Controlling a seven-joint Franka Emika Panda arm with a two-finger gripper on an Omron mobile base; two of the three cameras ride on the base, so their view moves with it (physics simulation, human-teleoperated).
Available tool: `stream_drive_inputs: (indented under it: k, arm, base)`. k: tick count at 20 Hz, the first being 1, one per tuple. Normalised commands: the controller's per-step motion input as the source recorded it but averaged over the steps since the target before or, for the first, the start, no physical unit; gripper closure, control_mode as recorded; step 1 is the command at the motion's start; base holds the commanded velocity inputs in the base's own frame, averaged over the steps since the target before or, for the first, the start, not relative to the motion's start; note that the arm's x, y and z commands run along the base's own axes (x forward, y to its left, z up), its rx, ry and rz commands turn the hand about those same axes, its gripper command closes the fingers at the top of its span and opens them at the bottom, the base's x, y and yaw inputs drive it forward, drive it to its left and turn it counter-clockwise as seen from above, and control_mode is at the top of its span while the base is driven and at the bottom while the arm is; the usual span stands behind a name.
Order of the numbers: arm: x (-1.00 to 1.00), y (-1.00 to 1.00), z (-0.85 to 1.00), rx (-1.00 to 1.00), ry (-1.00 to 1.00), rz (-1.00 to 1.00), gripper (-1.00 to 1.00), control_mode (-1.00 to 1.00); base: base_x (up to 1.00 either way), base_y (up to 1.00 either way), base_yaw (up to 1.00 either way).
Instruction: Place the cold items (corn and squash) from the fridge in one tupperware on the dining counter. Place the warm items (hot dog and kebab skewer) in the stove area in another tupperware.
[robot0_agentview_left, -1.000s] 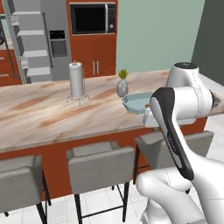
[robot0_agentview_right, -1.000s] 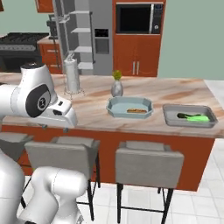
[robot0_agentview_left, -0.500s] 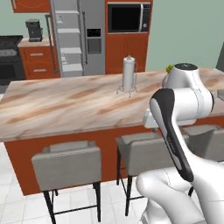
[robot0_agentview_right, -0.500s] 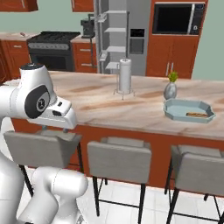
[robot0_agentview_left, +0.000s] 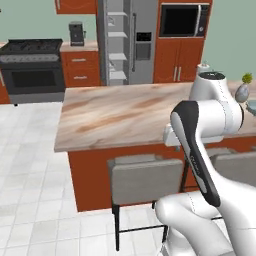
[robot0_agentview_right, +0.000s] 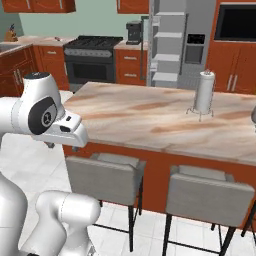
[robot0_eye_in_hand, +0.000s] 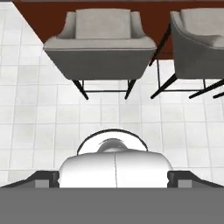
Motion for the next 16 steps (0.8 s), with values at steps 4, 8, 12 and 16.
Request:
stream_drive_inputs:
  k: [4,8,12,16]
  arm:
    - [0.00,0.00,0.00,0.00,0.00,0.00,-1.00,1.00]
    - [0.00,0.00,0.00,0.00,0.00,0.00,-1.00,1.00]
    - [0.00,0.00,0.00,0.00,0.00,0.00,-1.00,1.00]
    - [0.00,0.00,0.00,0.00,0.00,0.00,-1.00,1.00]
  base:
    - [0.00,1.00,0.07]
    - [0.06,1.00,0.08]
    - [0.02,1.00,0.10]
    - [0.06,1.00,0.12]
